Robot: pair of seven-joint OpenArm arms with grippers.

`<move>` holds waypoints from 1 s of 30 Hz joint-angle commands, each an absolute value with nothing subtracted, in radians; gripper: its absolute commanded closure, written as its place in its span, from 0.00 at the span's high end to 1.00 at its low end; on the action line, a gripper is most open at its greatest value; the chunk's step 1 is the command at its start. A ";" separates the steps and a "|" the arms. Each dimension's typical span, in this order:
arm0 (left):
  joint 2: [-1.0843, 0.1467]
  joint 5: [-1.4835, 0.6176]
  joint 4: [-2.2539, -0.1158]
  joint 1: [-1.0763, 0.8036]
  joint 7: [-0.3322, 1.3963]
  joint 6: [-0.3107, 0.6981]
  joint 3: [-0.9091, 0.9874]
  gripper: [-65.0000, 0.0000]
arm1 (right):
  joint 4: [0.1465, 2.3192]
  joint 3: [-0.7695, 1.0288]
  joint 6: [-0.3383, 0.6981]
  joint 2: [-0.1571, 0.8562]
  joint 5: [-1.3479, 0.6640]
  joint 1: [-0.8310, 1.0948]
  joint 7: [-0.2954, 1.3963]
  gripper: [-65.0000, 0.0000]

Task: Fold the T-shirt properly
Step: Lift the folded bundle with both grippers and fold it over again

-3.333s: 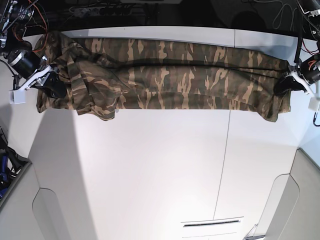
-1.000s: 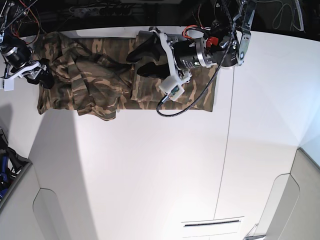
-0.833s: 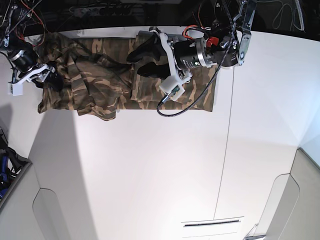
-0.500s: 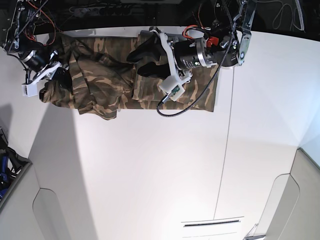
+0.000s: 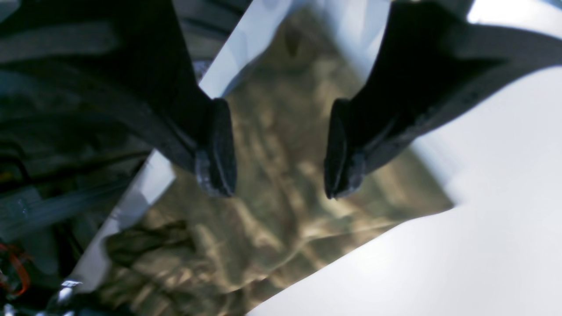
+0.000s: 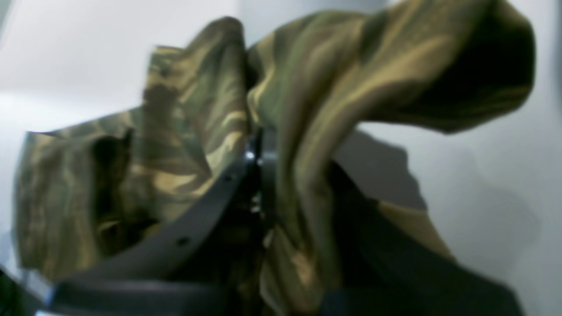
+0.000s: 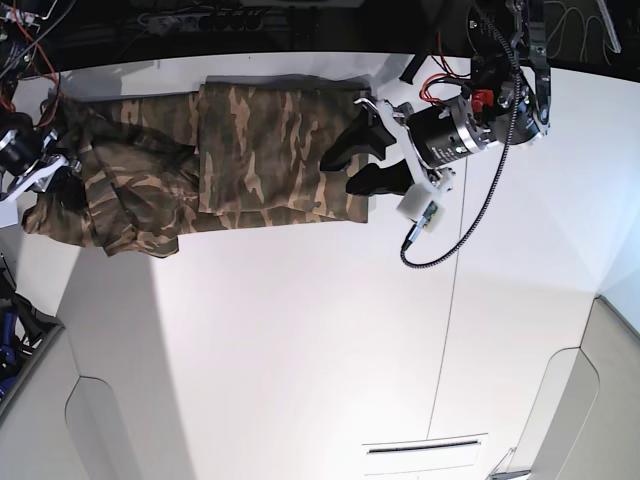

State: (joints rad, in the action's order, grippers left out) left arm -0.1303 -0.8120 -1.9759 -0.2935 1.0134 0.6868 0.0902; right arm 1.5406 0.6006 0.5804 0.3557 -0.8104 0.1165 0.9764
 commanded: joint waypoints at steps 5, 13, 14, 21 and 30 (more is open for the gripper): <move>-0.130 -0.837 -1.993 -0.334 0.995 0.698 0.117 0.54 | 1.582 0.606 0.588 0.385 -0.941 -0.026 1.079 0.00; -0.130 -0.833 -1.873 -0.374 0.953 0.698 0.117 0.54 | 1.815 0.488 0.591 0.243 -0.933 -0.064 1.112 0.00; -0.130 -0.833 -1.847 -0.374 0.937 0.698 0.117 0.54 | 1.846 0.450 0.591 0.220 -0.923 -0.056 1.111 0.00; -0.130 -0.833 -1.744 -0.366 0.904 0.698 0.117 0.54 | 1.892 0.159 0.591 0.082 -0.773 0.028 1.107 0.00; -0.131 -0.875 -1.748 -0.366 0.910 0.698 0.135 0.54 | 1.855 -0.233 0.588 0.083 -0.546 0.077 0.982 0.63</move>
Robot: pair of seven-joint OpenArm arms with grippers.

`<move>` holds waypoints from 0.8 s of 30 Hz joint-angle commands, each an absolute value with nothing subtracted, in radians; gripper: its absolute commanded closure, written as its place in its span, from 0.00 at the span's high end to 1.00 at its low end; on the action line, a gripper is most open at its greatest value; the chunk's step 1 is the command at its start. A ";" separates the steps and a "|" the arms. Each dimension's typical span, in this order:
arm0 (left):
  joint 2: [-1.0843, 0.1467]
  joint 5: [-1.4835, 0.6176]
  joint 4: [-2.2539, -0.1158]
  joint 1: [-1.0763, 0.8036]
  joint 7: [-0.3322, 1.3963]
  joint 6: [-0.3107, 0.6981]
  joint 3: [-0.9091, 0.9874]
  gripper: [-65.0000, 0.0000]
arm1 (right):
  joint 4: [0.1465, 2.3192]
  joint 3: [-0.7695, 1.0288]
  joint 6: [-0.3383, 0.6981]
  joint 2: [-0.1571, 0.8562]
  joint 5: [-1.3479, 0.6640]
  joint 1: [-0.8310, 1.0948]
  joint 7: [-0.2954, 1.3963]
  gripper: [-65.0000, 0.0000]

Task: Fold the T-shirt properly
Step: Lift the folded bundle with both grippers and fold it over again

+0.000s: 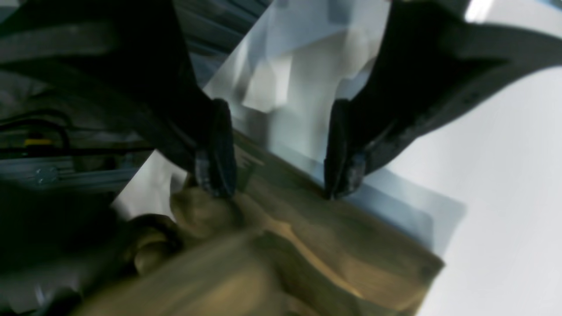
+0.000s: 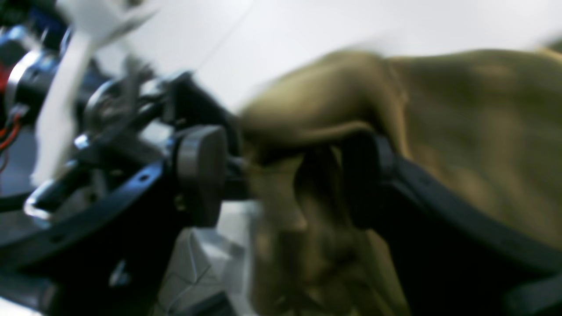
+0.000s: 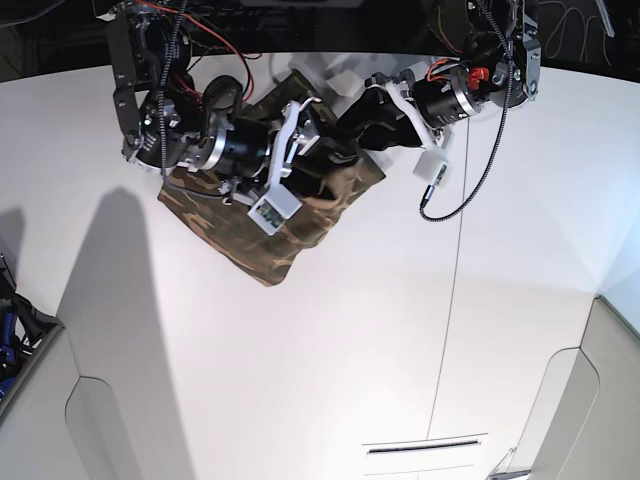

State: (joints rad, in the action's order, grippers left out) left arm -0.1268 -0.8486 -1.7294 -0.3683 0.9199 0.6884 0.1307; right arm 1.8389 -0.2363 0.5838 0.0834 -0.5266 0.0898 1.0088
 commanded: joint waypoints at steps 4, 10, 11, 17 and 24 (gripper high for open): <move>-0.131 -0.977 -1.748 -0.366 0.964 0.698 0.222 0.54 | 1.857 -0.316 0.588 0.083 -0.550 0.075 0.960 0.63; -0.131 -1.131 -1.748 -0.366 1.080 0.698 0.382 0.54 | 1.892 -0.329 0.587 0.082 -0.559 0.074 0.952 0.63; -0.134 -1.166 -1.748 -0.366 1.097 0.698 0.396 0.54 | 1.901 -0.315 0.587 0.082 -0.557 0.072 0.946 0.63; -0.133 -1.279 -1.748 -0.367 1.158 0.698 0.404 0.51 | 1.927 -0.119 0.579 0.082 -0.539 0.047 0.913 0.43; -0.133 -1.349 -1.839 -0.367 1.237 0.698 0.300 0.09 | 1.919 0.162 0.553 0.083 -0.475 -0.036 0.861 0.00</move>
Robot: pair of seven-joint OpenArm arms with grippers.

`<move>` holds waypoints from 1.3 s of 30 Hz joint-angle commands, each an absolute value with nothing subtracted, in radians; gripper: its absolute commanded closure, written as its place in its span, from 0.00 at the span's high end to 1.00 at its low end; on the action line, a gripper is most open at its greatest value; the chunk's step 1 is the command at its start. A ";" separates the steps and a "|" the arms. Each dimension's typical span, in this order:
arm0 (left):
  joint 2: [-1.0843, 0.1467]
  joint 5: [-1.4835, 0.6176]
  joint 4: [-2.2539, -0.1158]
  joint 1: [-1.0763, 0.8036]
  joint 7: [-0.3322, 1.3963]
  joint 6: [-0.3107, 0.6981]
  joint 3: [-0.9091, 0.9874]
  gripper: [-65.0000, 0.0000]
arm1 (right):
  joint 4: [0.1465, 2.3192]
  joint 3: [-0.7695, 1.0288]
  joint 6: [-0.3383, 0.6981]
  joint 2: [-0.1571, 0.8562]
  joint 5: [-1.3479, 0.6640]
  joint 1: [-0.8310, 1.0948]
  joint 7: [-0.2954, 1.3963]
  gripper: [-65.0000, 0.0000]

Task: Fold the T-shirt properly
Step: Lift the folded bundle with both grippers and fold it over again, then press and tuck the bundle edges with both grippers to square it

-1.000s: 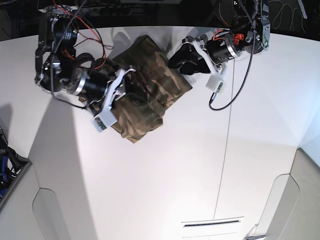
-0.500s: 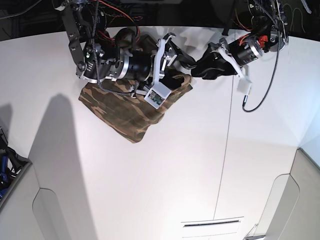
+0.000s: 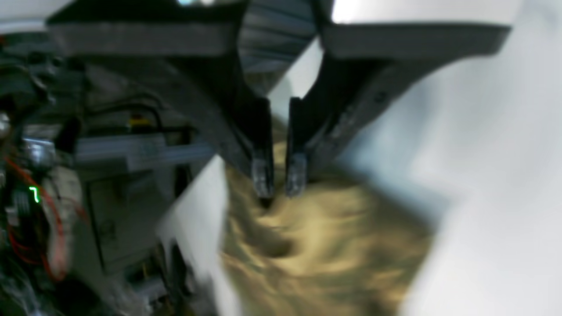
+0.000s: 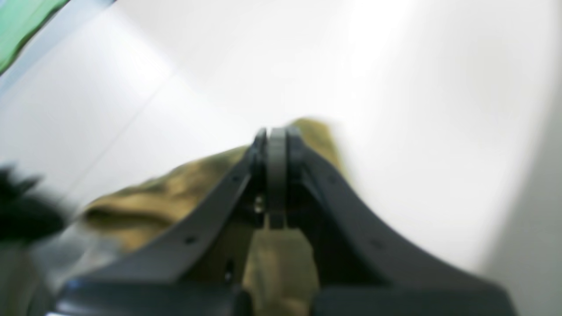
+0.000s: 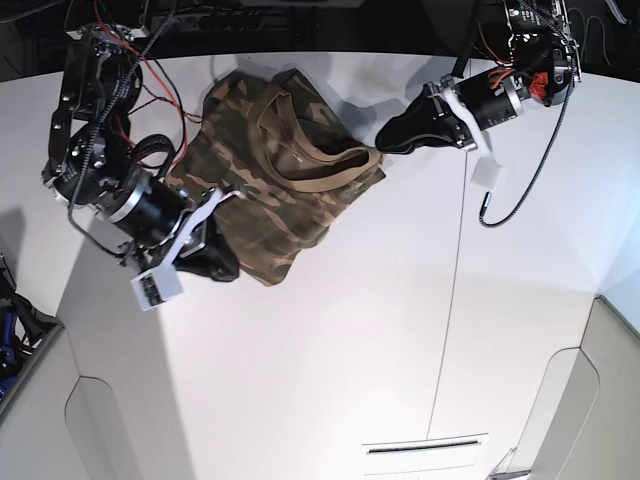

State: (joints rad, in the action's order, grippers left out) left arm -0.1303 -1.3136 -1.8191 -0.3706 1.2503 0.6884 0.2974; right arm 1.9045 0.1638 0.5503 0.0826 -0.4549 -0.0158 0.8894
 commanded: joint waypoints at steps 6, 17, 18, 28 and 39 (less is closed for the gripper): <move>-0.133 -1.239 -2.041 -0.366 1.198 0.698 0.080 0.09 | 1.808 0.228 0.553 0.083 -0.475 -0.110 0.816 0.00; -0.133 -0.798 -1.948 -0.366 0.919 0.698 -0.274 0.09 | 1.390 0.075 0.581 0.083 -0.496 -0.305 0.780 0.00; -0.133 -0.793 -1.932 -0.366 0.917 0.698 -0.279 0.09 | 1.364 0.046 0.581 0.083 -0.493 -0.315 0.780 0.00; -0.133 -0.765 -1.826 -0.365 0.893 0.698 -0.169 0.09 | 1.271 -0.102 0.580 0.089 -0.381 -0.325 0.756 0.00; -0.133 -0.735 -1.776 -0.364 0.894 0.698 0.028 0.09 | 1.271 -0.097 0.580 0.168 -0.408 -0.323 0.781 0.00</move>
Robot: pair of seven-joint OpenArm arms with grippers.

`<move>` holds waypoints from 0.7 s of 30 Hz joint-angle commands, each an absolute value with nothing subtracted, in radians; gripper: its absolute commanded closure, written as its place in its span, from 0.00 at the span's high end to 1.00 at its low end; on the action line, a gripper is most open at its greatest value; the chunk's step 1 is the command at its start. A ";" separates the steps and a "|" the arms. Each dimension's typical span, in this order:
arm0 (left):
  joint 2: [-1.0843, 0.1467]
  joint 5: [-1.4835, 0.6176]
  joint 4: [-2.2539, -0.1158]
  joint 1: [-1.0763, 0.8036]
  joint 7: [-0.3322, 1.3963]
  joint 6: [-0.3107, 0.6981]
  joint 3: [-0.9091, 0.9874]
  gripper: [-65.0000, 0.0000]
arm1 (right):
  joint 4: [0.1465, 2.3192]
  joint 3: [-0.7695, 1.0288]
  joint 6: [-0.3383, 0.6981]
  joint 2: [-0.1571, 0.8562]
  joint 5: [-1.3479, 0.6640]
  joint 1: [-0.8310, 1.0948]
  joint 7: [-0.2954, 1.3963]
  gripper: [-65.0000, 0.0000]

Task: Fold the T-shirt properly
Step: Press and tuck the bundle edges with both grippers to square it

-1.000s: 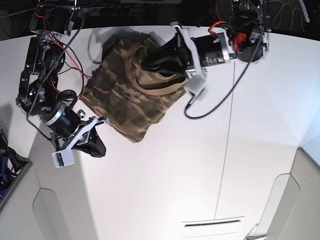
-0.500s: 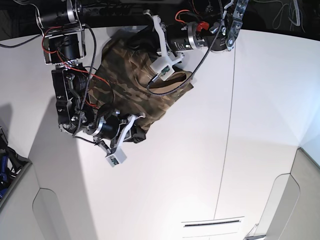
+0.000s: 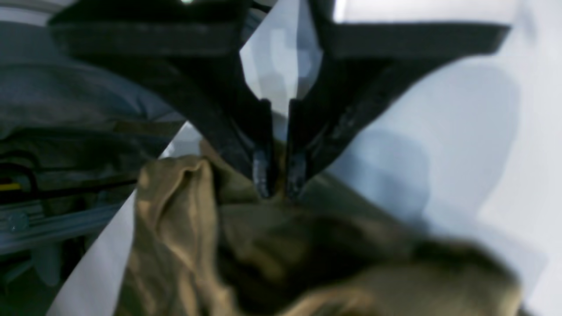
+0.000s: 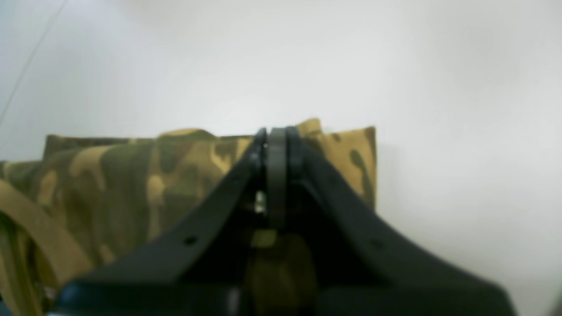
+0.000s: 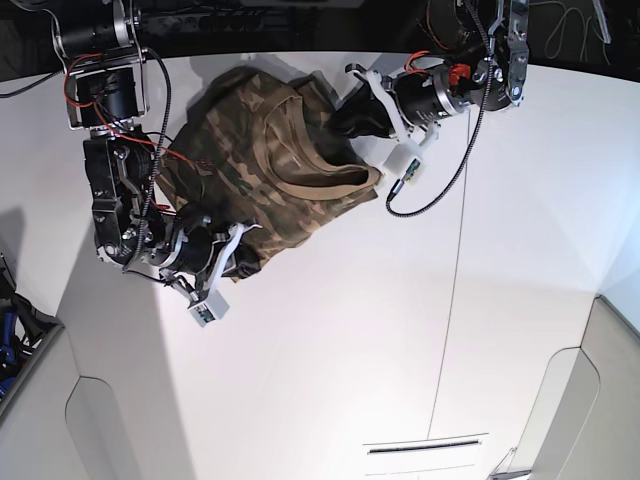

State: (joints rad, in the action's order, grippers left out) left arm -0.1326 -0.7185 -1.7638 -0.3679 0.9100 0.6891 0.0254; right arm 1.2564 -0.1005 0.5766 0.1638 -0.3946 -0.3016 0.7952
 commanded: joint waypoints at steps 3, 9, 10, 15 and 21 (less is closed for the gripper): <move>-0.133 -0.720 -1.757 -0.360 0.894 0.698 0.028 0.09 | 1.271 -0.097 0.580 0.185 -0.450 -0.323 0.822 0.00; -0.134 -0.658 -1.753 -0.300 0.894 0.698 0.028 0.09 | 1.272 -0.097 0.580 0.213 -0.458 -0.312 0.842 0.00; -0.134 -0.632 -1.753 -0.285 0.894 0.698 0.028 0.09 | 1.272 -0.097 0.580 0.217 -0.463 -0.307 0.842 0.00; -0.134 -0.545 -1.752 -0.220 0.893 0.669 0.028 0.09 | 1.275 -0.078 0.580 0.221 -0.492 -0.265 0.846 0.00; -0.136 -0.485 -1.751 -0.162 0.866 0.620 0.029 0.09 | 1.279 0.004 0.581 0.221 -0.525 -0.217 0.849 0.00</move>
State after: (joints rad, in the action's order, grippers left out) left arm -0.1329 -0.4675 -1.7367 -0.1730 0.8875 0.6170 0.0273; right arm 1.2640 0.0002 0.5770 0.2142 -0.5236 -0.2016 0.8463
